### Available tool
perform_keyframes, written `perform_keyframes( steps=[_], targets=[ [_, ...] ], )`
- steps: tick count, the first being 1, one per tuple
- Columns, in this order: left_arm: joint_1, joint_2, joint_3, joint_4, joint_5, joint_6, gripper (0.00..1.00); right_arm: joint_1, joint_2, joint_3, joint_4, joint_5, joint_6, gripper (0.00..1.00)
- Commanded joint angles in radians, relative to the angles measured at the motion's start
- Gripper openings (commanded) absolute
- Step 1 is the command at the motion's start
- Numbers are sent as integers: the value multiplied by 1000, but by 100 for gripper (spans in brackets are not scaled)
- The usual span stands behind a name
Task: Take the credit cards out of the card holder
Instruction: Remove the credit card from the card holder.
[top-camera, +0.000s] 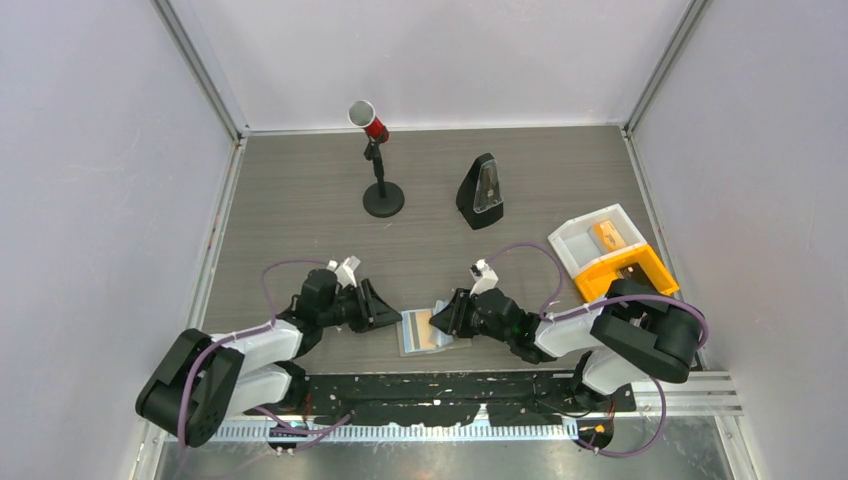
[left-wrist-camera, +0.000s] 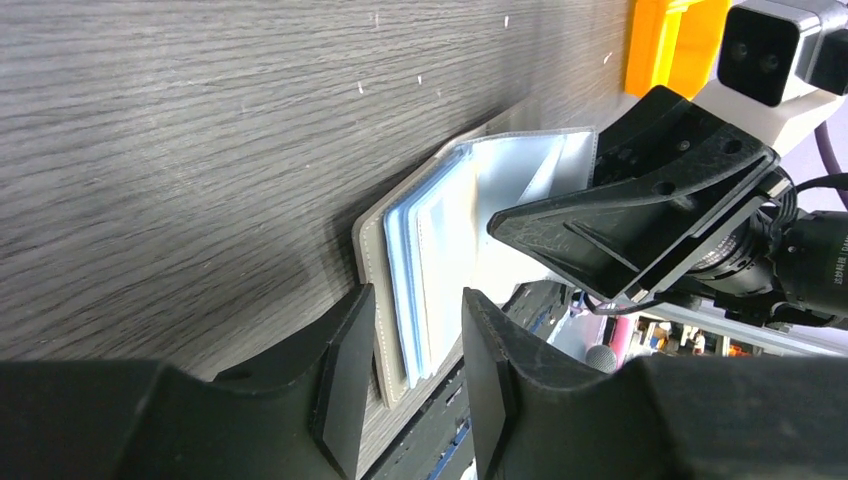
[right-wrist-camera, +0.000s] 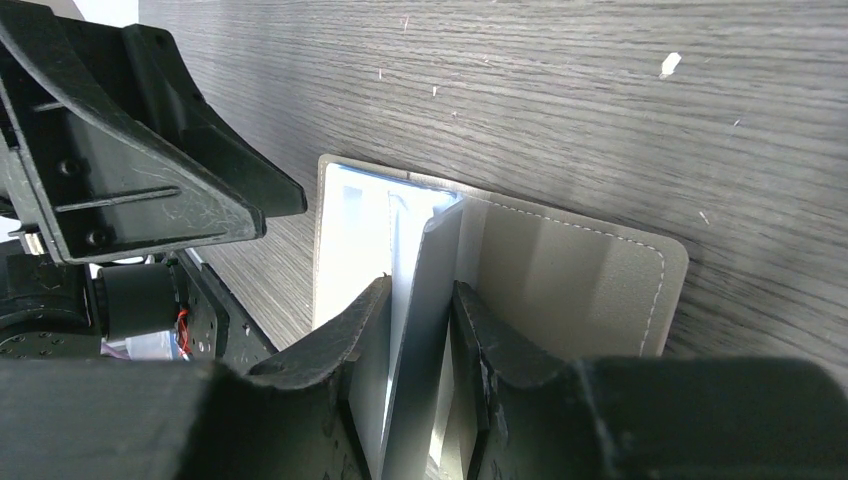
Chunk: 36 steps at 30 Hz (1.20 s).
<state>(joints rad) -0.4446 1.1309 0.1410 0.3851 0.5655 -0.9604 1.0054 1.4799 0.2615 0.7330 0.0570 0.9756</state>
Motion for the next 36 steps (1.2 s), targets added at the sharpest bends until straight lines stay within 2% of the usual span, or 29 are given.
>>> perform_keyframes(
  steps=[1,9,13,19,25,27,30,32,36],
  targets=[
    [-6,43,-2,68,14,-4,38,-6,-8,-7,33,-1,8,34],
    [-22,93,-7,105,-6,-14,42,-12,6,-23,15,14,23,33],
    [-37,126,-10,162,7,-35,40,-17,16,-43,52,9,38,33],
    [-42,173,-31,308,53,-94,30,-23,18,-52,68,0,40,33],
    [-43,191,-41,428,95,-151,11,-29,7,-55,69,-8,36,34],
    [-43,189,-40,443,102,-163,1,-30,5,-53,65,-11,32,35],
    [-45,173,-42,450,108,-176,0,-32,-10,-49,58,-21,28,40],
    [-45,153,-47,443,100,-180,0,-33,-51,-32,5,-27,8,45],
    [-47,112,-47,375,80,-162,0,-29,-214,78,-334,21,-70,56]
  ],
)
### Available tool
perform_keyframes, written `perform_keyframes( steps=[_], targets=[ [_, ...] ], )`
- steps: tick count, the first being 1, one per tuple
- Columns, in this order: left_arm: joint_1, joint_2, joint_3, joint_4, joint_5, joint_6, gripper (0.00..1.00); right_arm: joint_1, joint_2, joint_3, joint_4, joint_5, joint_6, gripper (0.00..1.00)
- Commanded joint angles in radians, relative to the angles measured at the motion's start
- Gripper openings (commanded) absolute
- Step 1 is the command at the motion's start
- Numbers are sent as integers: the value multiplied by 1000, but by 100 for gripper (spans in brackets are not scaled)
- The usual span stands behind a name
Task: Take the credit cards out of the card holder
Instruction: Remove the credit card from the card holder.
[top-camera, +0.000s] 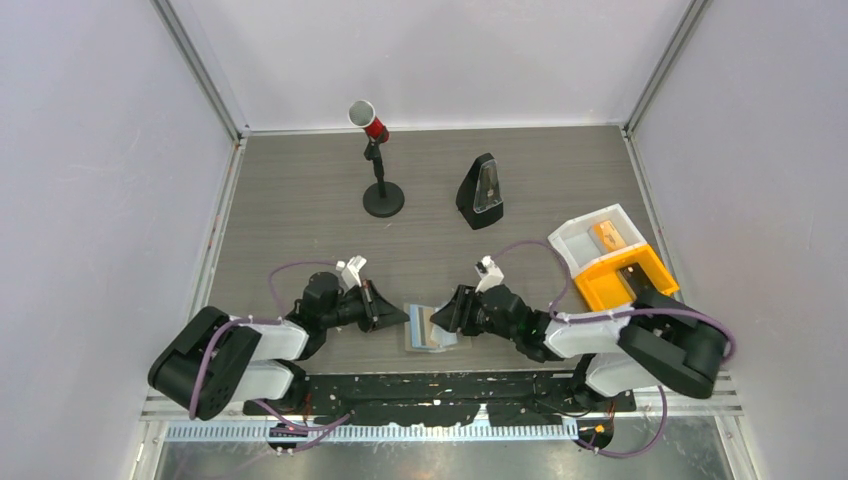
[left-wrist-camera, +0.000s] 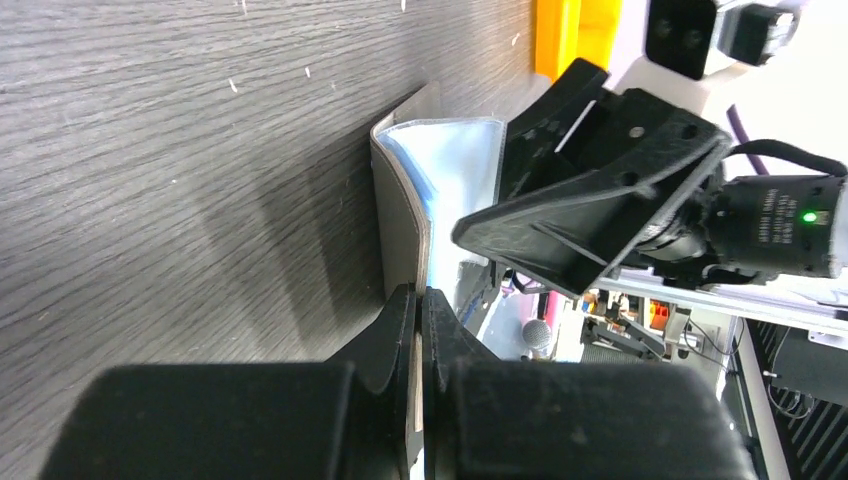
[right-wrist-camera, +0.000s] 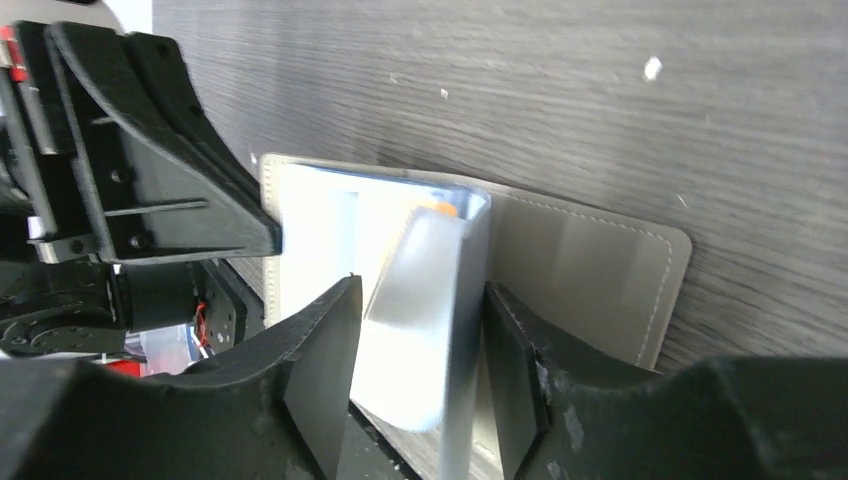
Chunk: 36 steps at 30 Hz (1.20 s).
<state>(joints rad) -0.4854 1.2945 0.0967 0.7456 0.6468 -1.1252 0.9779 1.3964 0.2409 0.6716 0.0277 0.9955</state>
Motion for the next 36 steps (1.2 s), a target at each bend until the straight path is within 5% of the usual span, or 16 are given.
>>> perform_keyframes(
  steps=[1,6,18,26,36],
  targets=[
    [-9,-61,-2,-4,-8,10,0,0,-184,137,-393,83,-100,58],
    [-24,-119,8,-97,-41,36,0,22,-314,225,-619,153,-128,59],
    [-48,-258,43,-327,-103,107,0,142,-177,369,-606,186,-150,47],
    [-48,-296,44,-359,-111,113,0,165,-54,385,-554,141,-134,63],
    [-50,-307,46,-370,-111,114,0,175,18,396,-525,116,-126,67]
  ],
)
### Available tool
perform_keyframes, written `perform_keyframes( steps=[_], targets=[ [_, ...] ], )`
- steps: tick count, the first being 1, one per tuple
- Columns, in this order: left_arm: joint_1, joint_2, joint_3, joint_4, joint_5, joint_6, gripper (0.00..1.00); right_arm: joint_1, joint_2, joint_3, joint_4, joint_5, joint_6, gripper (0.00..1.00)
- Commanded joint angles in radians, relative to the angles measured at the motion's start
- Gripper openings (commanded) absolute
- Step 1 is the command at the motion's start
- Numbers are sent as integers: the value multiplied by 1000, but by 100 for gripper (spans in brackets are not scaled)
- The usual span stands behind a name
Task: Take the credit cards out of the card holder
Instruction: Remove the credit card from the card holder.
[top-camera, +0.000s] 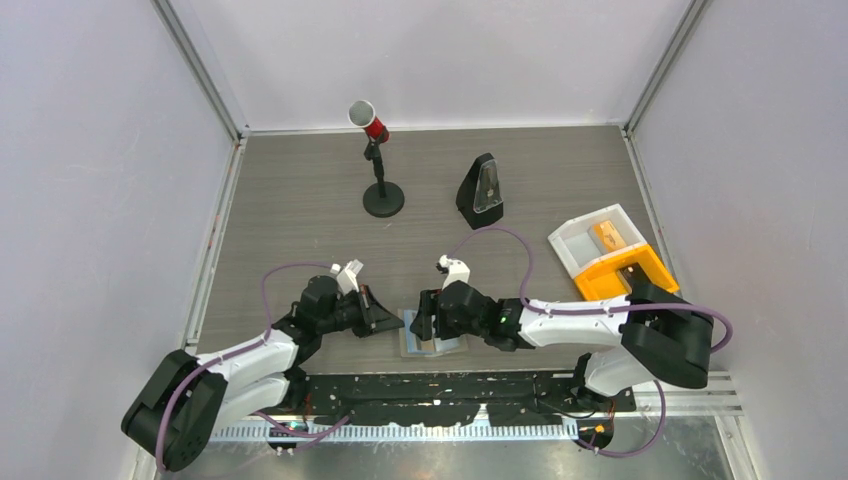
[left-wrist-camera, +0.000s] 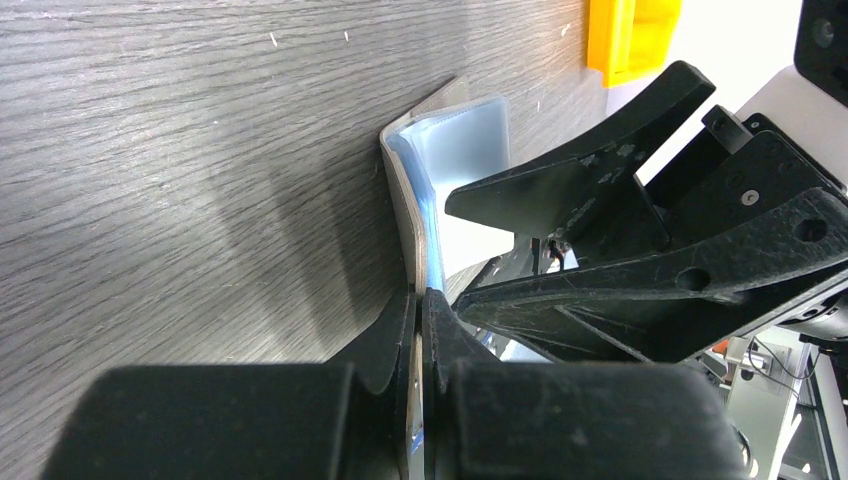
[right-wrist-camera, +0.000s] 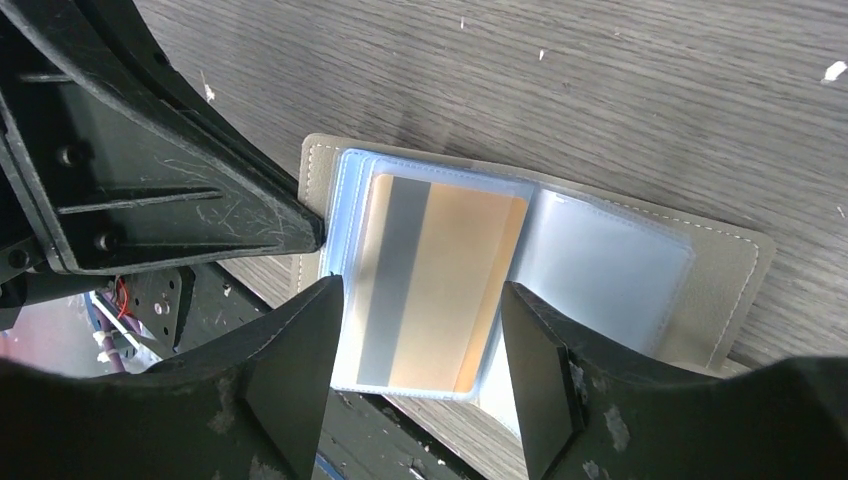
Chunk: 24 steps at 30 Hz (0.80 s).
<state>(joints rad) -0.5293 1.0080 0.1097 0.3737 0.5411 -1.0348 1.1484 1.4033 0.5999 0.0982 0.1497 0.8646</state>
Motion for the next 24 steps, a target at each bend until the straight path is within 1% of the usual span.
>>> perform_keyframes(
  steps=[1,10,19,24],
  targets=[
    [-6,-21,33,1,-6,24,0,5,15,38,49,-7,5,67],
    [-6,-35,35,-10,-7,24,0,4,36,44,33,-4,7,65],
    [-6,-45,36,-19,-12,25,0,10,41,48,43,-15,11,69],
    [-6,-49,36,-25,-12,27,0,10,40,50,15,6,13,66]
  ],
)
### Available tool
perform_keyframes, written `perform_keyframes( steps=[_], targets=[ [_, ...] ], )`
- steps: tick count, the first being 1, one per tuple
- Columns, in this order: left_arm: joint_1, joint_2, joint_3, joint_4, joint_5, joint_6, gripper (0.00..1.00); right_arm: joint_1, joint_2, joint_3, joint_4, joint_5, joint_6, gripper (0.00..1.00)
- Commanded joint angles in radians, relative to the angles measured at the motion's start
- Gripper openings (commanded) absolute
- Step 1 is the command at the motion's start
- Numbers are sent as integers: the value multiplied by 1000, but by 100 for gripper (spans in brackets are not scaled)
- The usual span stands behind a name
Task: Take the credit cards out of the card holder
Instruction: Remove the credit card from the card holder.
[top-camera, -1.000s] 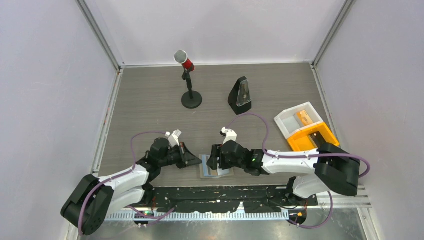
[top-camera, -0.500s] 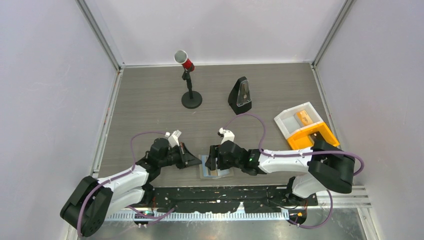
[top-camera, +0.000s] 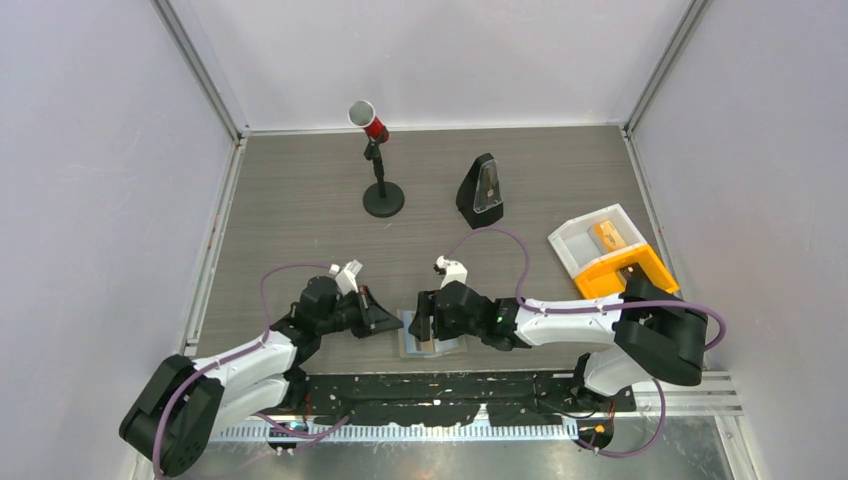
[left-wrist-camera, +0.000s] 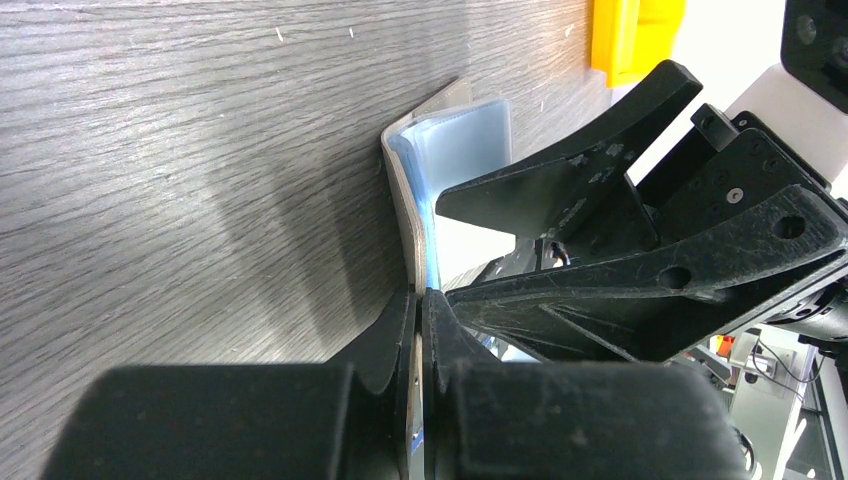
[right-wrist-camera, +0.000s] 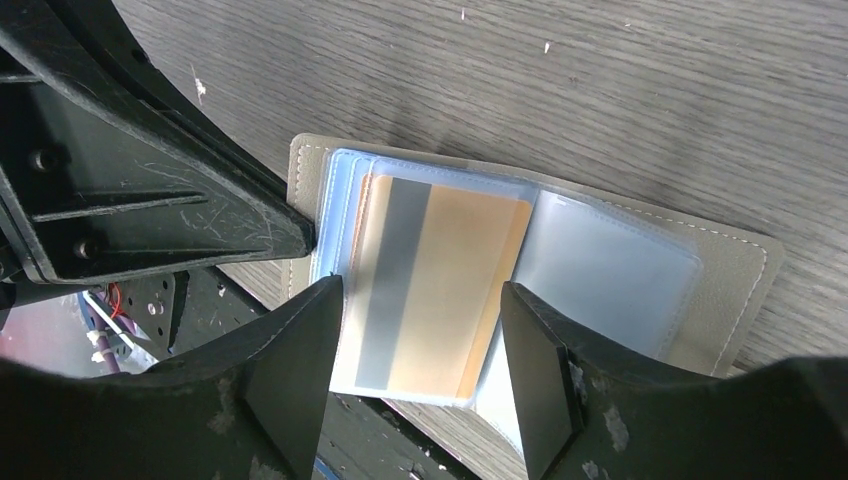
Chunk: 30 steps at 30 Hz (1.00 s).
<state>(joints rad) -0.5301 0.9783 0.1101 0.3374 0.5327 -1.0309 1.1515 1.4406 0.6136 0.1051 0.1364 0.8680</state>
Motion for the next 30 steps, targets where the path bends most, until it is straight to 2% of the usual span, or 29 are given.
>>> perform_keyframes(
  steps=[1,9,25,30],
  targets=[
    [-5,-21,36,10,-5,23,0,7,1,36,7,21,9,65],
    [-5,-42,42,-35,-15,43,0,7,-40,39,-80,83,-1,55],
    [-5,-103,71,-169,-56,108,0,6,-180,-4,-254,207,-4,52],
    [-5,-111,110,-265,-80,161,0,-8,-230,-37,-281,223,-1,50]
  ],
)
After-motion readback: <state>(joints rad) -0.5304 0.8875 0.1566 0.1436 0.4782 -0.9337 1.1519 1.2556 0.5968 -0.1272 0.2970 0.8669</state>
